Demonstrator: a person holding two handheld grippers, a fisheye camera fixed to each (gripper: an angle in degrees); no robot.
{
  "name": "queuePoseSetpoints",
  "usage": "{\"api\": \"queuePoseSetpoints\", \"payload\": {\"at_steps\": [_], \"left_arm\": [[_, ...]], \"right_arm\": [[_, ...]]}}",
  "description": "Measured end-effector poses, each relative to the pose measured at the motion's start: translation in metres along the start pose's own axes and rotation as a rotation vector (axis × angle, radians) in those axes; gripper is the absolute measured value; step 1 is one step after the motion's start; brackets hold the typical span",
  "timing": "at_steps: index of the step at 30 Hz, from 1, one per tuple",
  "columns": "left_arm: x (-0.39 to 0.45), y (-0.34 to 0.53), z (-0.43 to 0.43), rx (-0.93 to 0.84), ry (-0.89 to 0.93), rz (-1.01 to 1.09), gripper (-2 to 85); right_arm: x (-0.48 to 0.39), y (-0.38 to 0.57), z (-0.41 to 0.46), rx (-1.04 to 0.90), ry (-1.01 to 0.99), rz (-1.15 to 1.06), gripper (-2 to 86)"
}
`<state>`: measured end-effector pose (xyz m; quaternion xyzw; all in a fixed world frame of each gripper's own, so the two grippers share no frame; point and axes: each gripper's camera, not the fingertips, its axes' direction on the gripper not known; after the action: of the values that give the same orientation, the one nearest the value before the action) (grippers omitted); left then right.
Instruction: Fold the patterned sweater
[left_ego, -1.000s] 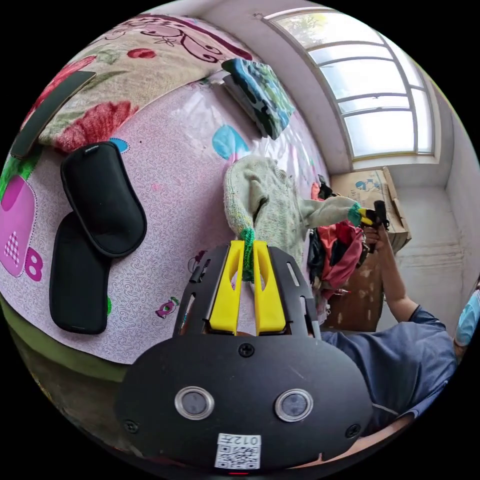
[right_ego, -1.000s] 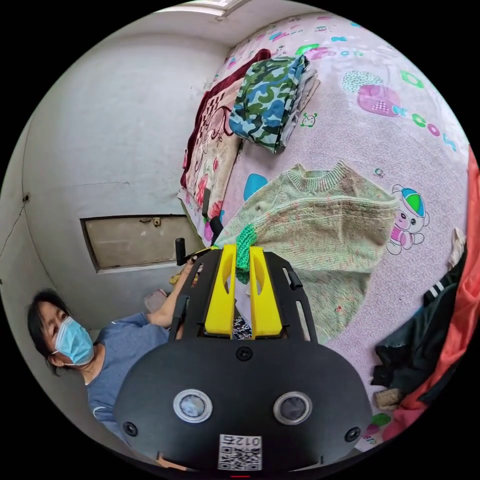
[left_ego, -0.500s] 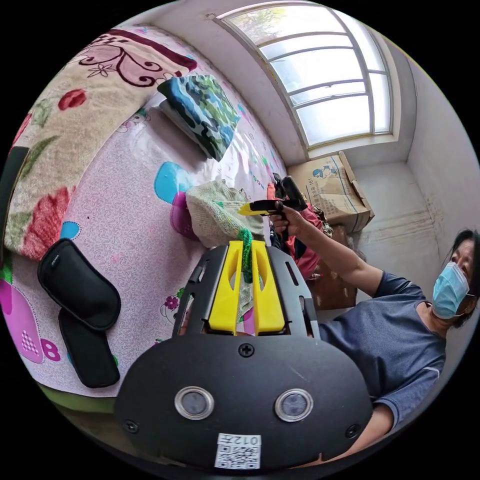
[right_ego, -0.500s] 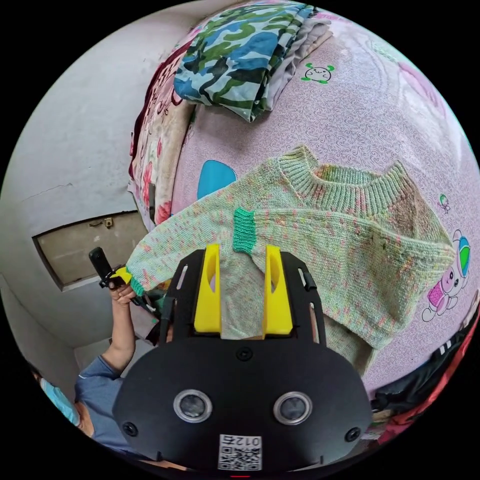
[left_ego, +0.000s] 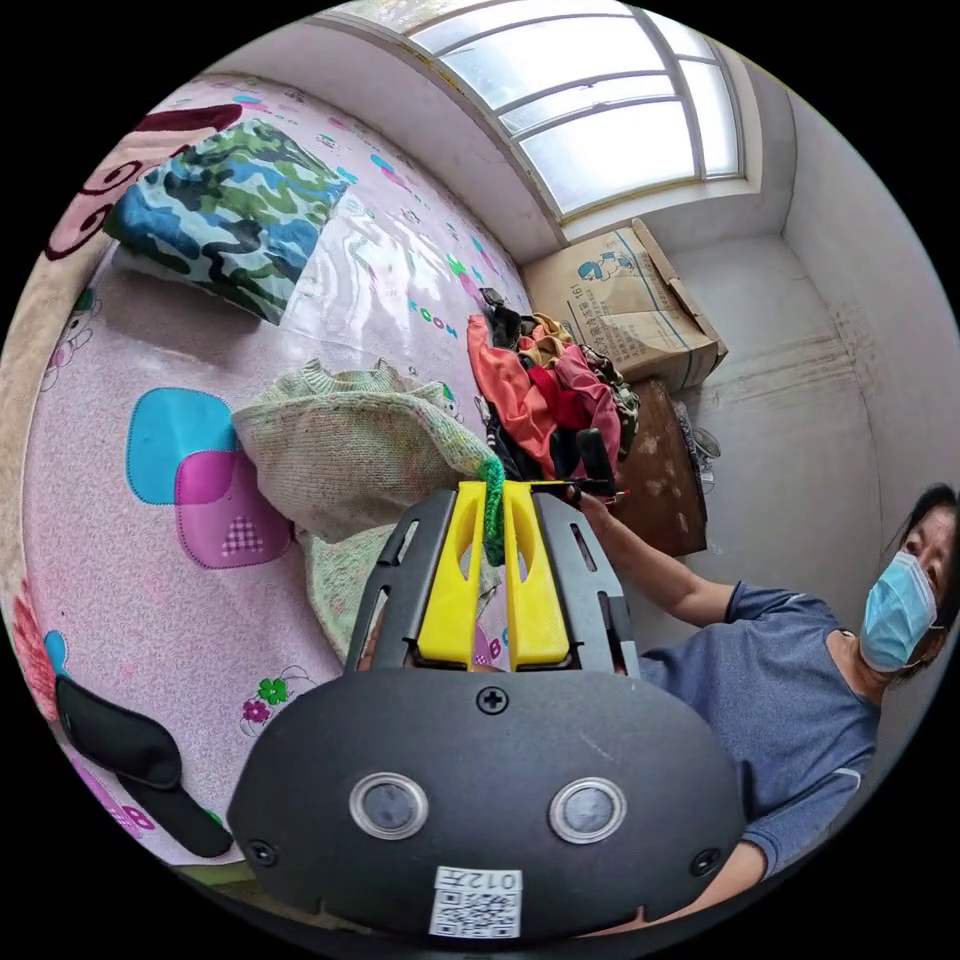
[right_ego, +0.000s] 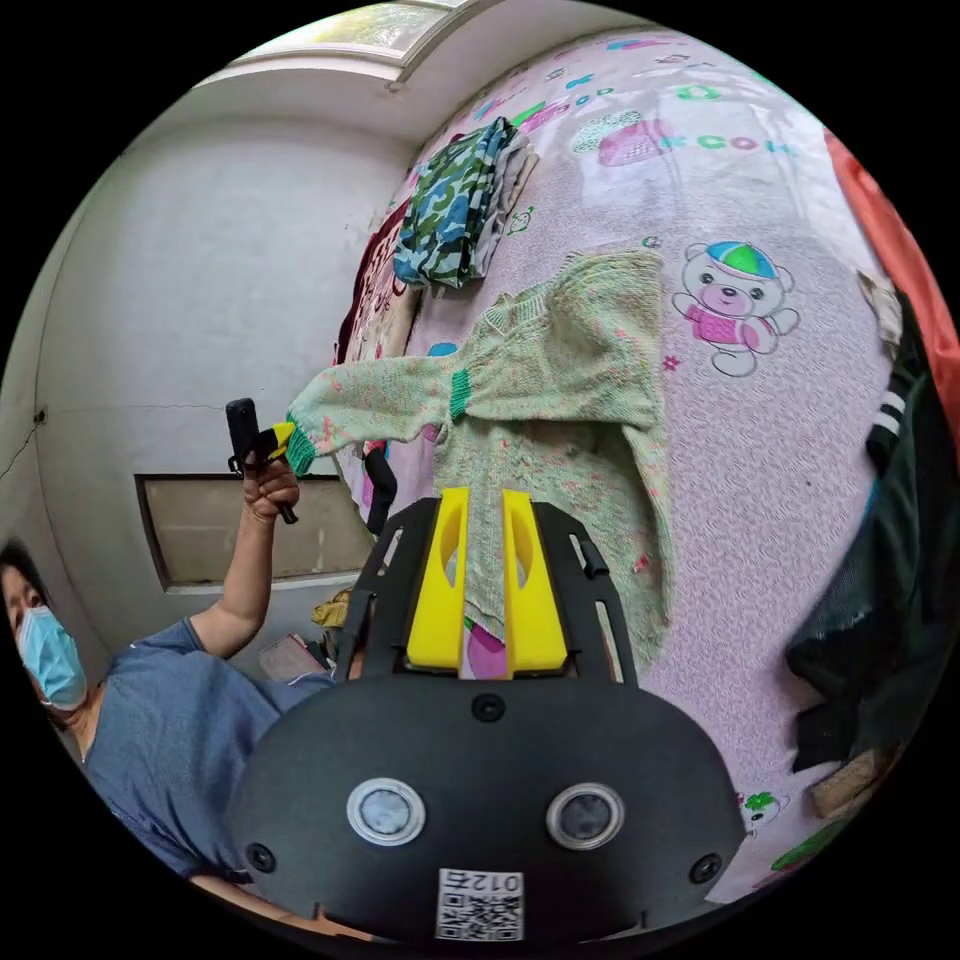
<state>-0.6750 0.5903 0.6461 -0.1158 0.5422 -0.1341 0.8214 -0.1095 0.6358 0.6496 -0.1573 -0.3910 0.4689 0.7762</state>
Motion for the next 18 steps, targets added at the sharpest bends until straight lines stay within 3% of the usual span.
{"api": "queuePoseSetpoints", "payload": {"at_steps": [5,9,18], "left_arm": [[0.001,-0.053,0.069,-0.058,0.004,-0.011,0.9],[-0.01,-0.086,0.123,-0.076,-0.026,-0.045,1.0],[-0.059,-0.108,0.225,-0.046,-0.089,-0.269,2.3]], "right_arm": [[-0.005,0.071,-0.015,0.089,0.132,-0.005,1.8],[-0.039,0.097,0.009,0.088,0.413,-0.121,1.1],[-0.124,0.008,0.069,0.212,0.538,-0.364,0.6]]}}
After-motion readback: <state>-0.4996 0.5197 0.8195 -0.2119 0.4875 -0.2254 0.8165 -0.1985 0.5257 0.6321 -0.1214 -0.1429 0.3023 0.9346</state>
